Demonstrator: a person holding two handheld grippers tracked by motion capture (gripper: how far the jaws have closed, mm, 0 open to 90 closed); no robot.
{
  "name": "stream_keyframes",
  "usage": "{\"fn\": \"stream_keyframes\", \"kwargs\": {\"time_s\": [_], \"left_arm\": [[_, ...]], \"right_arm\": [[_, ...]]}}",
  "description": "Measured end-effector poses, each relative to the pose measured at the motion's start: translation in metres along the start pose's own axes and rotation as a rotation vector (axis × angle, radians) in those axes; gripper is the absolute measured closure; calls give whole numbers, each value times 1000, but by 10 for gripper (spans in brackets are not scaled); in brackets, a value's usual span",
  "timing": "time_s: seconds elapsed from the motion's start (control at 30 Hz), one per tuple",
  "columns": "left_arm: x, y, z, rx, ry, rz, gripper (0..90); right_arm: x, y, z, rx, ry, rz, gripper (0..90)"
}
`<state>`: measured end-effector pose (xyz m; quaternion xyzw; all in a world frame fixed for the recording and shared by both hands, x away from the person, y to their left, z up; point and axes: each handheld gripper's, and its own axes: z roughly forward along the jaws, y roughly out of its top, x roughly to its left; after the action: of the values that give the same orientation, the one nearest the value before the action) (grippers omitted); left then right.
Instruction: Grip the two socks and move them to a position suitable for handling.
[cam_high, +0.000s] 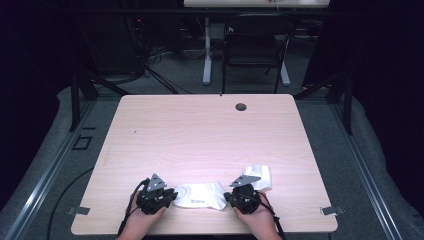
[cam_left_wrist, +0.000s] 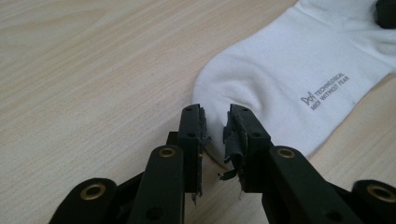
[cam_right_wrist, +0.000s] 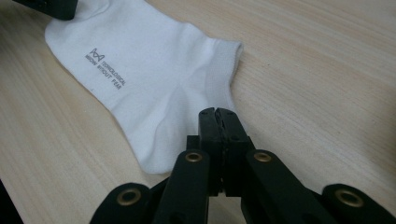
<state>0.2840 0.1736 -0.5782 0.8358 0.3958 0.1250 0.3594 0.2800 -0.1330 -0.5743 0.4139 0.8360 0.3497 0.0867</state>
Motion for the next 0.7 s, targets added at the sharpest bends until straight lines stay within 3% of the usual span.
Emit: {"fn": "stream_keyframes", "kwargs": {"time_s": [0.27, 0.4, 0.53, 0.7], "left_arm": [[-2, 0, -1, 1, -6, -7, 742], [-1, 1, -2, -12, -15, -6, 686], [3, 5, -7, -55, -30, -4, 636], [9, 7, -8, -89, -20, -1, 582]], "right_arm": [[1, 0, -1, 7, 5, -3, 900], [1, 0, -1, 14, 5, -4, 892], [-3, 3, -10, -50, 15, 16, 812], [-16, 4, -23, -134, -28, 50, 706]]}}
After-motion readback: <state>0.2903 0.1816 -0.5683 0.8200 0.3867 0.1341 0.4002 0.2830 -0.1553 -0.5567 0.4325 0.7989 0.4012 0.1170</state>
